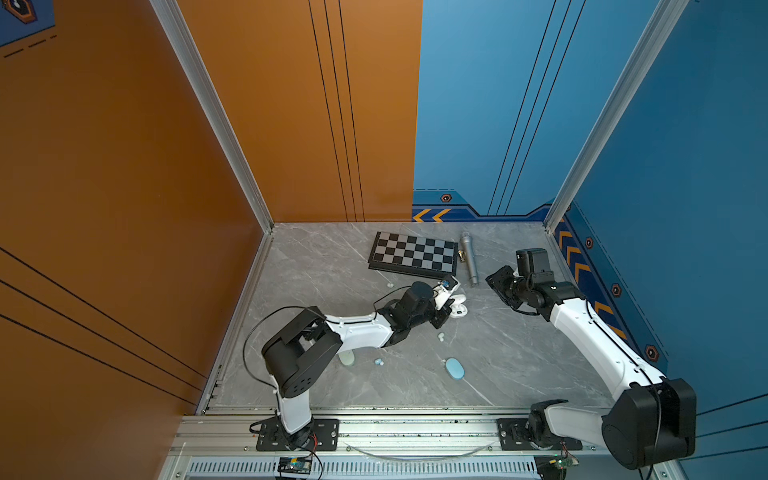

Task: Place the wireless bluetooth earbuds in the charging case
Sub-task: 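Lower the case onto the table with the left gripper while the right withdraws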

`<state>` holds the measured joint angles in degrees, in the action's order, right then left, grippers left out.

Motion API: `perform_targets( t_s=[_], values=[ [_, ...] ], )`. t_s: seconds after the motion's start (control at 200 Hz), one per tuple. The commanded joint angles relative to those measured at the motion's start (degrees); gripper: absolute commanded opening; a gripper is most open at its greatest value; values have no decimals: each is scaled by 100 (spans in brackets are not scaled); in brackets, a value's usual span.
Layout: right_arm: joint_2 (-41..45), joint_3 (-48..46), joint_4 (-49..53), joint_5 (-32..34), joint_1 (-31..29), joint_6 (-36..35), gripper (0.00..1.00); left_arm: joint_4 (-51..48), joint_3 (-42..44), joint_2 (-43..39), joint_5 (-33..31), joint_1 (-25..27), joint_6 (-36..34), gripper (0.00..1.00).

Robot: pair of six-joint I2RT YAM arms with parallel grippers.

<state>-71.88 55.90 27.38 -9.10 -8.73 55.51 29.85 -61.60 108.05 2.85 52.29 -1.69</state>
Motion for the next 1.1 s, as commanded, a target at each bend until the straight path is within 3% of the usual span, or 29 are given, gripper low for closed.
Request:
perform_targets(
  t_s=[0.0, 0.345, 0.731, 0.901, 1.001, 1.096],
  values=[
    [215, -215, 119, 70, 179, 306, 44, 338, -554, 524, -82, 193, 25, 0],
    [153, -510, 119, 104, 530, 289, 45, 331, -1123, 1572, -276, 388, 226, 5],
    [14, -599, 169, 176, 537, 159, 45, 340, -1045, 1698, -115, 378, 258, 36],
    [-258, -205, 564, 76, 439, -866, 53, 328, -612, 907, -141, 291, 106, 49],
    [-605, 266, 1124, 205, 262, -1798, 66, 184, -103, -150, -177, 196, -15, 58],
    [-944, 532, 1467, 449, 48, -2459, 78, -850, 186, -1366, -113, 81, -102, 68]
  ],
)
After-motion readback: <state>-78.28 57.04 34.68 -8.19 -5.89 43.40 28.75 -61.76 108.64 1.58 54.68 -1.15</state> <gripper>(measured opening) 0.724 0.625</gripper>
